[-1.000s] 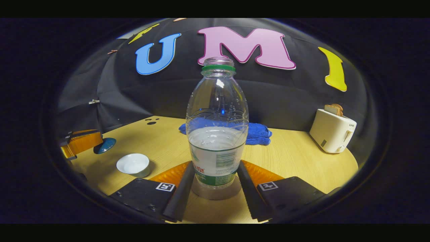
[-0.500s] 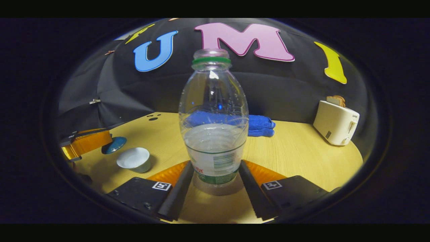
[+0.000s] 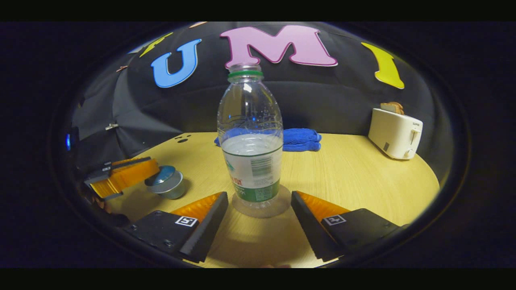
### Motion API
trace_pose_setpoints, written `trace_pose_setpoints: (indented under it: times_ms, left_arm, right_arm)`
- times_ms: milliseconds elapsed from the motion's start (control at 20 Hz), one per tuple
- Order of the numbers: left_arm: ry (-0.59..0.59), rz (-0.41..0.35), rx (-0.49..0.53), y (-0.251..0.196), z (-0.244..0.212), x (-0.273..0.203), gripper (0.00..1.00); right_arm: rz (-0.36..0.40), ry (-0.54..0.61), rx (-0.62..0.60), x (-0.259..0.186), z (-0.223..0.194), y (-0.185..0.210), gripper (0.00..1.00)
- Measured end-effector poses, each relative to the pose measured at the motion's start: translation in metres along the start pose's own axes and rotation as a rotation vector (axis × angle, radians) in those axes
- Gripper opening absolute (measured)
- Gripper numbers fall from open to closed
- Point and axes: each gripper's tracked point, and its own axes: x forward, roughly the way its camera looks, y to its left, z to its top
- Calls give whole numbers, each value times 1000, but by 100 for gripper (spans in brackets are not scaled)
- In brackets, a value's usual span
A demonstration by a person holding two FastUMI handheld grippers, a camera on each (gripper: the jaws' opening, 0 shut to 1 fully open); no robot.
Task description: Open the teacup lid with one hand, grasp the water bottle and pour water into the teacup with the other hand; after pouring, place the water bottle on the coaster and then close the teacup lid.
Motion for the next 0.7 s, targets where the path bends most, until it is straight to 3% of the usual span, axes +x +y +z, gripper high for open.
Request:
trace_pose_setpoints:
  times_ms: [500,550,600,700]
  left_arm:
    - [35,32,34,4,-19,5,36]
    - [34,34,42,4,-18,5,50]
    - [33,35,48,3,-17,4,64]
    - [21,32,50,1,-8,-4,86]
  right_arm:
    - [-27,-23,18,-26,10,-12,99]
    - [-25,-24,17,-29,11,-11,92]
    - [-24,-27,16,-32,13,-10,99]
    - [-20,-37,11,-40,21,-6,99]
